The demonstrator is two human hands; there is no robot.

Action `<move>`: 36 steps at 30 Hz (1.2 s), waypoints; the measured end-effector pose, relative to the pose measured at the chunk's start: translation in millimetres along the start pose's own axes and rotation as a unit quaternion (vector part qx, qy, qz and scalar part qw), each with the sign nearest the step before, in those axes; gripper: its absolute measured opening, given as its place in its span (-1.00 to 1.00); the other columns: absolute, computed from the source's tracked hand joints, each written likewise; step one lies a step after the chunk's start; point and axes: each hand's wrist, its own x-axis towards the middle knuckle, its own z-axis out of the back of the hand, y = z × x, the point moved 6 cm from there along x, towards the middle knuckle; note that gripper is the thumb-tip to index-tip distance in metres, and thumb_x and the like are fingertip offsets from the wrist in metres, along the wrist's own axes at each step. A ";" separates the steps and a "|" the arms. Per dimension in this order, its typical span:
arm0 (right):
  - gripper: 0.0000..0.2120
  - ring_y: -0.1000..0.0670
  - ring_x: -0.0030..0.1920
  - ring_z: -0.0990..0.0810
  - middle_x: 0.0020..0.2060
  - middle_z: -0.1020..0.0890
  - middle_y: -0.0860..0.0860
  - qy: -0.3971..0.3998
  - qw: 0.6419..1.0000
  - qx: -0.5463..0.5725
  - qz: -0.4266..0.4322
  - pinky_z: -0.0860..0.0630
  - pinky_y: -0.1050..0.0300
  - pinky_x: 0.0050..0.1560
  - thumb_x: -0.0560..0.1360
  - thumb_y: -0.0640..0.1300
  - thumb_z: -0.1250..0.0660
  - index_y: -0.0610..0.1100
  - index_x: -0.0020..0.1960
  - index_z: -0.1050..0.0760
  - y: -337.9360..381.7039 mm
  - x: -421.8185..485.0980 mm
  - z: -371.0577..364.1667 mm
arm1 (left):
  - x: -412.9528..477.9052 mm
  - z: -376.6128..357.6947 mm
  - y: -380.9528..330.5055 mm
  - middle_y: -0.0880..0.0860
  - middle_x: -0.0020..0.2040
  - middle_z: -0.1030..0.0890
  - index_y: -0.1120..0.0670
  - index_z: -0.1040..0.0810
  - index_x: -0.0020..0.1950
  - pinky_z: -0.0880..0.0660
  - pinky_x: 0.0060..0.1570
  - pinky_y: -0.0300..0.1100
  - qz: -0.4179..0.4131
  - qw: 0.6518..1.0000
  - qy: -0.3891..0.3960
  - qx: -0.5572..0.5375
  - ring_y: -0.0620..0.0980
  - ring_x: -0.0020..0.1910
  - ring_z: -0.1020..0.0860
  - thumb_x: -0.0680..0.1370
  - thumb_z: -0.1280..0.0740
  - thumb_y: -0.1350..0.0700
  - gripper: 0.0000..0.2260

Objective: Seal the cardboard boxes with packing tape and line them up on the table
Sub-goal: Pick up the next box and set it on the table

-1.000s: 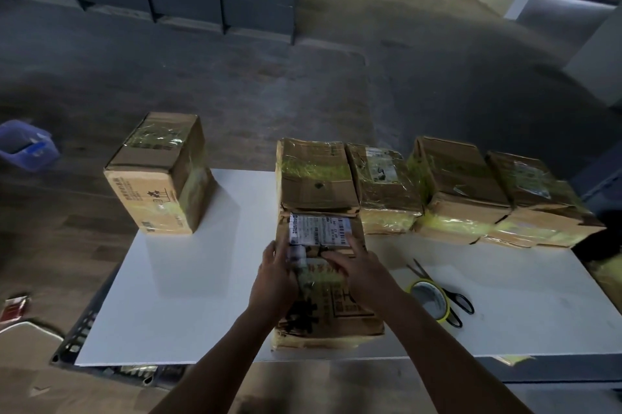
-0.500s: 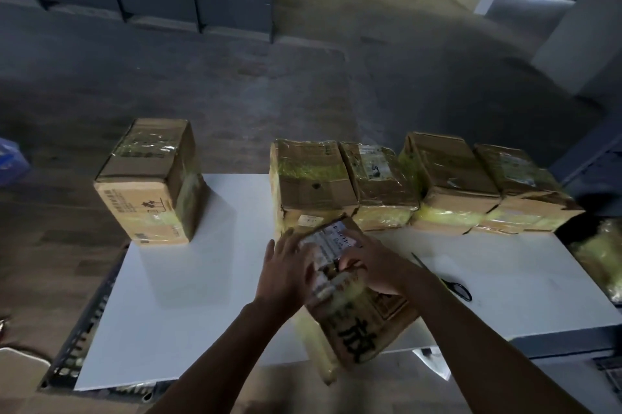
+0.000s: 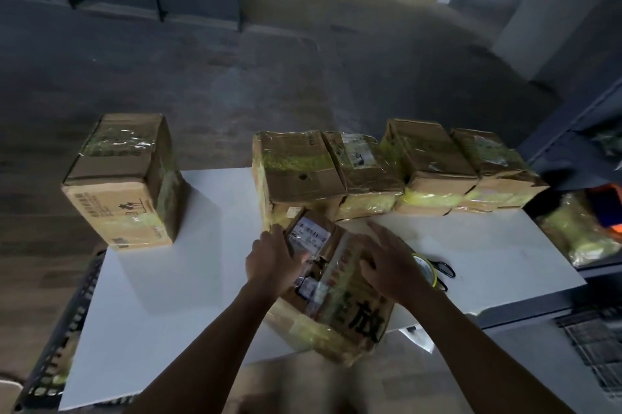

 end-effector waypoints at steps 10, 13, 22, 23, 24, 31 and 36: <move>-0.62 -0.28 0.08 -0.52 0.08 -0.51 -0.25 0.062 0.961 0.140 -0.231 -0.49 -0.08 0.03 0.61 0.02 -0.14 -0.09 0.39 -0.29 -52.4 7.7 -16.3 | -32.5 -12.5 -16.7 0.11 0.12 -0.48 0.12 -0.22 0.38 -0.54 -0.10 -0.17 0.022 0.994 -0.063 0.088 0.05 0.03 -0.51 0.55 -0.14 -0.30 -0.40; -0.60 -0.24 0.10 -0.52 0.11 -0.49 -0.20 0.069 0.962 0.177 -0.196 -0.49 -0.06 0.05 0.61 0.00 -0.16 -0.06 0.41 -0.29 -56.2 10.8 -10.6 | -45.6 -18.7 -30.6 0.15 0.24 -0.44 0.10 -0.27 0.40 -0.53 0.05 0.01 0.003 0.987 -0.098 0.131 0.10 0.17 -0.46 0.59 -0.15 -0.15 -0.52; -0.60 -0.11 0.22 -0.49 0.30 -0.44 -0.12 0.083 0.962 0.222 -0.134 -0.44 0.02 0.16 0.63 -0.01 -0.13 -0.06 0.44 -0.30 -79.0 -2.5 -1.7 | -63.5 -35.5 -87.2 0.12 -0.04 -0.58 0.12 -0.59 -0.16 -0.55 -0.03 0.06 -0.198 0.955 -0.146 0.168 0.16 0.06 -0.56 0.38 -0.43 0.13 -0.90; -0.61 -0.11 0.23 -0.49 0.31 -0.45 -0.11 0.084 0.963 0.217 -0.137 -0.44 0.01 0.18 0.63 -0.02 -0.11 -0.05 0.44 -0.30 -86.7 -4.5 -2.4 | -63.9 -36.8 -91.9 0.10 -0.07 -0.58 0.11 -0.58 -0.18 -0.53 -0.08 0.00 -0.196 0.955 -0.148 0.166 0.12 0.01 -0.56 0.38 -0.44 0.13 -0.91; -0.62 -0.11 0.25 -0.48 0.32 -0.45 -0.12 0.083 0.963 0.212 -0.143 -0.43 0.01 0.19 0.63 -0.03 -0.10 -0.05 0.43 -0.30 -95.7 -6.9 -3.2 | -64.5 -38.2 -97.1 0.09 -0.08 -0.58 0.11 -0.58 -0.17 -0.52 -0.12 -0.05 -0.201 0.955 -0.152 0.155 0.09 -0.02 -0.55 0.39 -0.44 0.13 -0.91; -0.73 -0.17 0.12 -0.55 0.10 -0.59 -0.15 0.112 0.968 0.081 -0.207 -0.47 0.05 0.01 0.59 -0.15 -0.12 -0.17 0.20 -0.51 -170.5 -42.6 -16.4 | -68.0 -61.1 -155.2 0.07 -0.22 -0.54 0.11 -0.52 -0.25 -0.44 -0.38 -0.12 -0.226 0.959 -0.138 0.101 0.08 -0.21 -0.52 0.36 -0.40 0.24 -0.92; -0.72 -0.10 0.18 -0.54 0.12 -0.61 -0.04 0.187 0.965 0.069 -0.170 -0.46 0.11 0.10 0.55 -0.07 -0.16 -0.05 0.18 -0.56 -188.6 -69.0 -47.1 | -72.1 -84.8 -179.8 0.04 -0.32 -0.54 0.08 -0.53 -0.30 -0.41 -0.47 -0.15 -0.233 0.962 -0.110 0.095 0.05 -0.31 -0.51 0.36 -0.30 0.19 -0.95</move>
